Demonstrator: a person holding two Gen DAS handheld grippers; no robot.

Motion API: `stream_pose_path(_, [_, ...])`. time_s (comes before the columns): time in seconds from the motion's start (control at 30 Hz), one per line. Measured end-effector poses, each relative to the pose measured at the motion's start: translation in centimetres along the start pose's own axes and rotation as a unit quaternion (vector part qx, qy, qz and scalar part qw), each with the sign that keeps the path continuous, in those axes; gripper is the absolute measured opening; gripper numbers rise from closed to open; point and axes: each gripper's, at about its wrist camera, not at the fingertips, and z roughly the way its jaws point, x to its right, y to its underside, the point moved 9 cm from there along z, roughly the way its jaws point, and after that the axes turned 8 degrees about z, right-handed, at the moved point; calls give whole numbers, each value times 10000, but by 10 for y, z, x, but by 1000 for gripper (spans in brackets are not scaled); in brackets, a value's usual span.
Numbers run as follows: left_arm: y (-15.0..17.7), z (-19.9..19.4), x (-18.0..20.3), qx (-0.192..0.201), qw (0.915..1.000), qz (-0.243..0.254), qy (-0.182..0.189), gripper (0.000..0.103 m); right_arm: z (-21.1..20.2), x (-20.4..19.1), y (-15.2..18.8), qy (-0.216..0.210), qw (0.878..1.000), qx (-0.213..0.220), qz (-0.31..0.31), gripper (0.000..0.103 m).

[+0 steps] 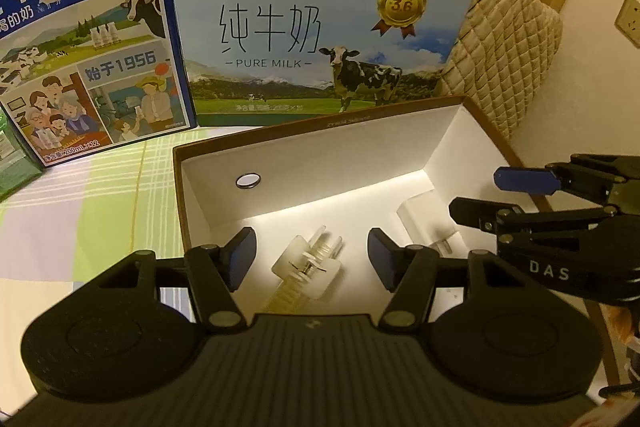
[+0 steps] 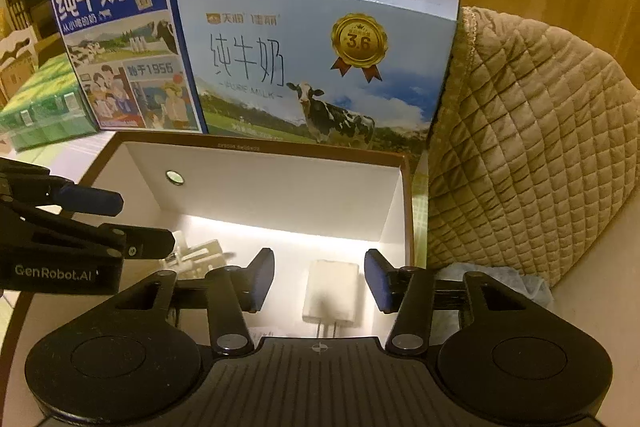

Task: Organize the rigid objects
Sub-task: 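Open both tools to drop the rack and charger into the box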

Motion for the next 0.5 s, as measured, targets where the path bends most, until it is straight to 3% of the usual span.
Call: stream_pose_path(0.5, [25, -73, 16, 210, 9994, -159, 212, 57, -76, -2, 28, -432, 9973, 106, 579, 50])
